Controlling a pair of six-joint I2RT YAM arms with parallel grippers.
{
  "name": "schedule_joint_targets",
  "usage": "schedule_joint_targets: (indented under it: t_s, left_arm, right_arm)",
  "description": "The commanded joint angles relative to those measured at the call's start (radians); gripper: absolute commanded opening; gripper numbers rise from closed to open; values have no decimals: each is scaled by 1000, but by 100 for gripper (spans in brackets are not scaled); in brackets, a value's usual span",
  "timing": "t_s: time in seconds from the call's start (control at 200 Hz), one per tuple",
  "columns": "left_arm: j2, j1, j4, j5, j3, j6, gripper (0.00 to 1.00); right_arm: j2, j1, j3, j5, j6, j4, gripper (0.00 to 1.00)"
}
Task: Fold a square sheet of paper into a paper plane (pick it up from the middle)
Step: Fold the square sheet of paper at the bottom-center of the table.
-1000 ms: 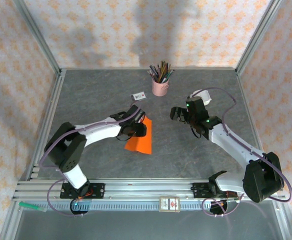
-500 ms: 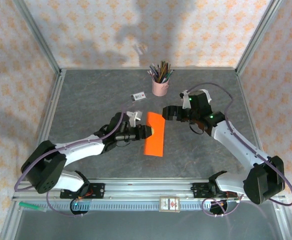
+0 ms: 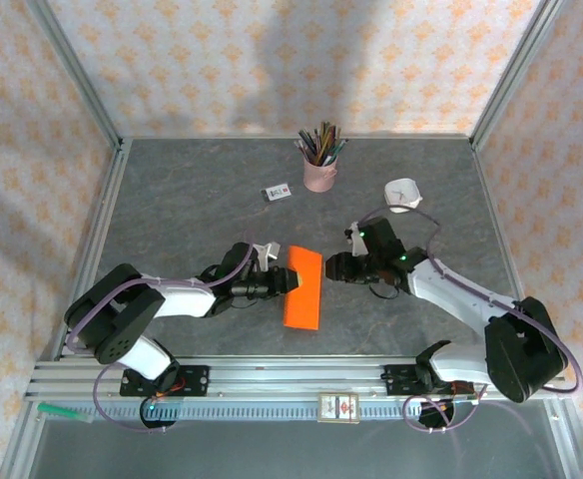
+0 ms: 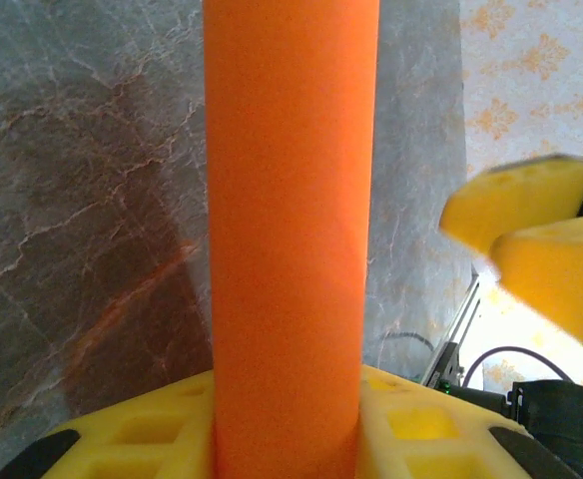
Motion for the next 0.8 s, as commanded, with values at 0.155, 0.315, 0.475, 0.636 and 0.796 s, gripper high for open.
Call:
schedule_joint_targets:
  t_s: [0.155,0.315,0.475,0.636,0.796]
  left_arm:
    - [51,1,136,5,-54,-26,33]
    - [77,2,187,5,-80,-46,33]
    - [83,3,174,-5,-89,-36,35]
    - [83,2,142,-17,-90,-16,36]
    - [86,2,113,-28,-83,-1,37]
  right_arm:
    - [66,117,-73,5,145,203,28]
    - [125,159,-85,5,159,274,26]
    - [162,167,-83,1,159,311,24]
    - [205,168,-73,14,149,320,21]
    - [244,169,-65,26,137,328,20]
